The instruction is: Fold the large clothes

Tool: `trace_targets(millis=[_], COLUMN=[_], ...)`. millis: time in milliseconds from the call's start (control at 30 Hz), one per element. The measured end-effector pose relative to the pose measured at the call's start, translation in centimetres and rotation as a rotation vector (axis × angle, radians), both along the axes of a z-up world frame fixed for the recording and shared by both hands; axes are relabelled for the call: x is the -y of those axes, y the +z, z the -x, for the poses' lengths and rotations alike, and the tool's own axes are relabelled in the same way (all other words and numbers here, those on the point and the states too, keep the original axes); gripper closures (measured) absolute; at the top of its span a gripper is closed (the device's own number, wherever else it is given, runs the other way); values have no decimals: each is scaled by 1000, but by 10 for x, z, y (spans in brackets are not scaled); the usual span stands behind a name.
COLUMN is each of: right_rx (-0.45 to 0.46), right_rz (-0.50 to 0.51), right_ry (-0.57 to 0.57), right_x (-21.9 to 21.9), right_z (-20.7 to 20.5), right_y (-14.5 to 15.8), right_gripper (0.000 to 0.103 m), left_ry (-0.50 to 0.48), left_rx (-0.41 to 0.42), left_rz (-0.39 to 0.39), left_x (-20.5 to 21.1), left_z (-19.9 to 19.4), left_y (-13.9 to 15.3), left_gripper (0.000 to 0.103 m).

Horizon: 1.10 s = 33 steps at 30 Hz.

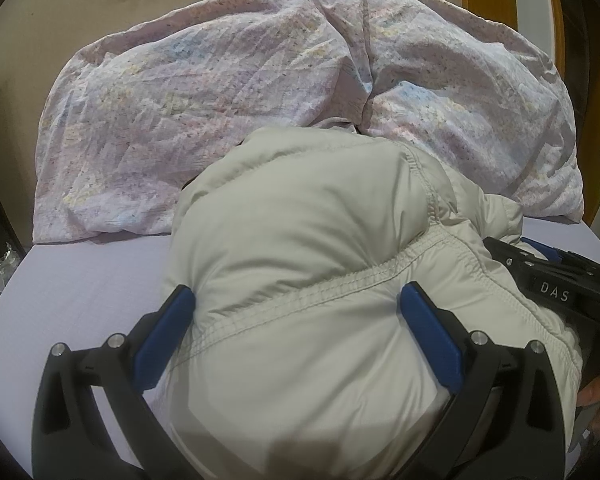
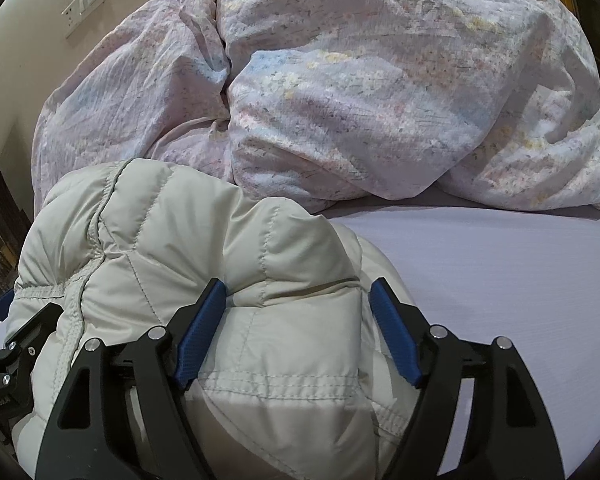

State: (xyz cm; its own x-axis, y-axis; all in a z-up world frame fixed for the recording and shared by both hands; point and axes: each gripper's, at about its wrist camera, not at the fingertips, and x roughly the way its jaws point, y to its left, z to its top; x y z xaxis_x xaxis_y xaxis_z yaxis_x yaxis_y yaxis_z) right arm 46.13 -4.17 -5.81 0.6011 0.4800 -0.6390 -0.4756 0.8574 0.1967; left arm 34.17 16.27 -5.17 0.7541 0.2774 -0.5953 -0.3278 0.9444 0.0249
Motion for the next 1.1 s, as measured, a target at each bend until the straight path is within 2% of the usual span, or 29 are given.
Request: trace_targets(millis=[67,100,200,267,333,433,467,567,633,733,833,933,967,1100], right_rx=[33,46,39,37,-8,-94,-95,-68,-40,30,54,-7,15,-24], right_rz=[20,6,-75,-55,-6,-77,-75,-57,-64,-114,-152,-2,18,-20], right_ry=[-5,11,62,77,105,96,91,62,59,78,115,157,159,132], right_x=[1,4,17,20,14,22,23,29,36,48,52,27,22,31], right_z=[5,11,23,27,23,11,12,26,40,66,84,84,85,85], right_y=[6,11,21,21,8,-2,0,10,19,37,45,21,16,25], right_gripper=[29,32,33,34,33,30,30,30,32,34,35,35,35,35], left_ry=[0,1,6,8,10,20,20,18,23,28,30,40,43,24], left_rx=[-2,0,7,10,12,10,11,17,26,36,35,23,21,28], left_rz=[-2,0,10,13,10,3,0,0,29,78,63,44,42,52], left_x=[0,0,0,-1,-1,0,1,2,-1,-5,0,5,6,9], left_z=[0,0,3,2,2,3,4,10,18,29,35,32,32,47], left_y=[0,0,-1,-1,-1,0,0,4,8,12,14,12,12,19], left_gripper=[2,2,2,2,2,2,2,2,2,2,2,2,2,2])
